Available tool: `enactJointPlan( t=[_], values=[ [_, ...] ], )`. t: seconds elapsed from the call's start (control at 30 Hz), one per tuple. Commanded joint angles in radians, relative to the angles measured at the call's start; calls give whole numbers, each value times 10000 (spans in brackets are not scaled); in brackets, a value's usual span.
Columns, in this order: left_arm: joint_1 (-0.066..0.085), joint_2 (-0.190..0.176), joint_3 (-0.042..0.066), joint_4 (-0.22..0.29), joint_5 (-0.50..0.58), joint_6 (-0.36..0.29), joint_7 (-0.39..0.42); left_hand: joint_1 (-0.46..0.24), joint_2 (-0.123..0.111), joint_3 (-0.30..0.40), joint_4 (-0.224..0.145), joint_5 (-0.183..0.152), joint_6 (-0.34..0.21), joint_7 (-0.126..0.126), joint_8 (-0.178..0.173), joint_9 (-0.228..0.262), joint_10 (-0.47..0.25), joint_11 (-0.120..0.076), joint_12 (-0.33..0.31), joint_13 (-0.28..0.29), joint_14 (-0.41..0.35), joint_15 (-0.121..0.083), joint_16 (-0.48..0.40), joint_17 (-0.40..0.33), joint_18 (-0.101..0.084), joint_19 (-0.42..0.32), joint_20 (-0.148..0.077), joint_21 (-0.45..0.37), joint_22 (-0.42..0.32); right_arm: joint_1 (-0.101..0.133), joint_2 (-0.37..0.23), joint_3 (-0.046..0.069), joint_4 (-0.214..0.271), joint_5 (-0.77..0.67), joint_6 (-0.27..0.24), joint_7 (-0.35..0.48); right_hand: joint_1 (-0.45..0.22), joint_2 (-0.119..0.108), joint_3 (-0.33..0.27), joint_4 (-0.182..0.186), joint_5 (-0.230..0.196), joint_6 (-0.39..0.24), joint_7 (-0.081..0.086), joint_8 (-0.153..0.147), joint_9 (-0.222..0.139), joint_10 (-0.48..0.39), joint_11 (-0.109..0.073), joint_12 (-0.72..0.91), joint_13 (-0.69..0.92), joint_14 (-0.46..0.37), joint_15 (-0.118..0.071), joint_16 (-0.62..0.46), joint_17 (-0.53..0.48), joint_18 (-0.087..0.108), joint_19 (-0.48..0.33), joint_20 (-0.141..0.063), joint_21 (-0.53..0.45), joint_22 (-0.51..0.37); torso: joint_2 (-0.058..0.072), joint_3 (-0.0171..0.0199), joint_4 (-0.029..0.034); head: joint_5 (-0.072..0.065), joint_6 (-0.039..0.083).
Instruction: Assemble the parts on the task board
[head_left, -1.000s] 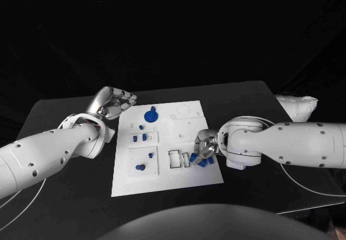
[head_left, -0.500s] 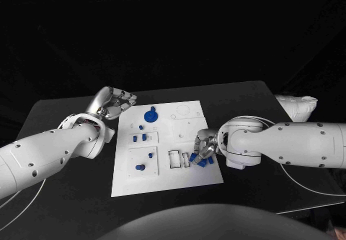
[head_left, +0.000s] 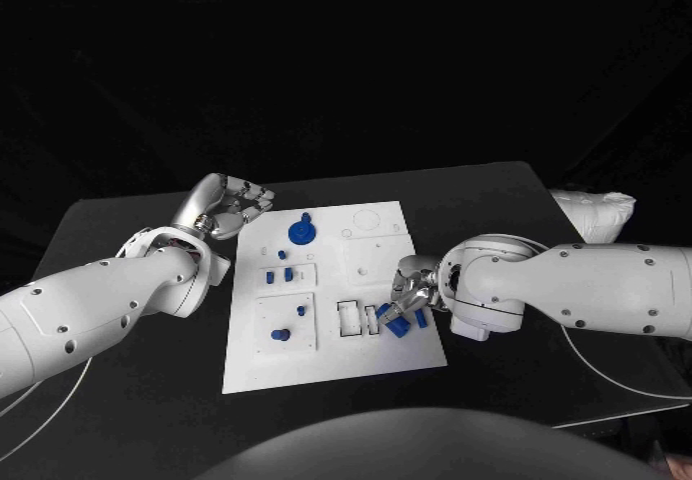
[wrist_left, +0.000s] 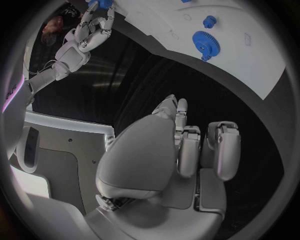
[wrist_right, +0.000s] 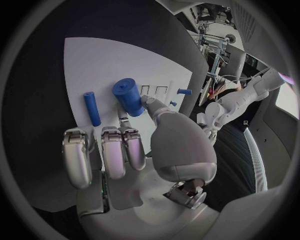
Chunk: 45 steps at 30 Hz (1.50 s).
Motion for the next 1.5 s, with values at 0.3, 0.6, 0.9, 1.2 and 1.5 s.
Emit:
enactJointPlan(
  t=[0.3, 0.6, 0.9, 1.2, 1.5],
  values=[
    [6, 19, 10, 11, -22, 149, 106, -34, 21, 68, 10, -37, 38, 9, -40, 4, 2, 30, -34, -3, 1042, -33, -51, 2630, -167, 853, -41, 30, 2552, -75, -205, -100, 126, 1441, -886, 160, 300, -71, 300, -150, 91, 1172, -857, -239, -47, 1055, -170, 28, 2629, 1062, -152, 41, 2635, -143, 1046, -156, 44, 2632, -8, 1, -1, 37, 0],
    [6, 46, 10, -12, -22, 189, 116, -34, 21, 68, 10, -37, 38, 9, -40, 4, 2, 30, -34, -3, 1042, -33, -51, 2630, -167, 853, -41, 30, 2552, 81, -378, -93, 244, 2142, -1202, 398, 358, -123, 310, -226, 46, 1212, -855, -328, -71, 1055, -177, 28, 2629, 1062, -168, 41, 2635, -143, 1046, -175, 44, 2632, -2, 5, 0, 28, 0],
    [5, 75, 10, -27, -22, 214, 126, -47, 32, 84, 12, -37, 48, 6, -35, 7, 9, 27, -33, -3, 1042, -35, -51, 2630, -165, 847, -41, 22, 2549, 359, -349, -84, 160, 2481, -1443, 619, 418, -143, 325, -290, 24, 1266, -865, -368, -74, 1055, -183, 28, 2629, 1062, -174, 41, 2635, -143, 1046, -184, 44, 2632, -6, -5, 20, 15, 0],
    [5, 76, 10, -30, -22, 211, 126, -47, 32, 84, 12, -37, 48, 6, -35, 7, 9, 27, -33, -3, 1042, -35, -51, 2630, -165, 847, -41, 22, 2549, 426, -224, -76, 32, 3251, -1697, 826, 401, -181, 271, -305, -200, 1356, -866, -450, -80, 1055, -185, 28, 2629, 1062, -186, 41, 2635, -143, 1046, -199, 44, 2632, -8, -4, 6, 59, 0],
    [5, 92, 10, -39, -22, 215, 126, -48, 33, 84, 12, -37, 48, 6, -35, 7, 9, 27, -33, -3, 1042, -35, -51, 2630, -165, 847, -41, 21, 2549, 441, -18, -73, -38, 4024, -1747, 917, 398, -195, 252, -311, -257, 1381, -872, -475, -81, 1055, -187, 28, 2629, 1062, -190, 41, 2635, -143, 1046, -204, 44, 2632, -9, -1, -1, 78, 0]
  ],
)
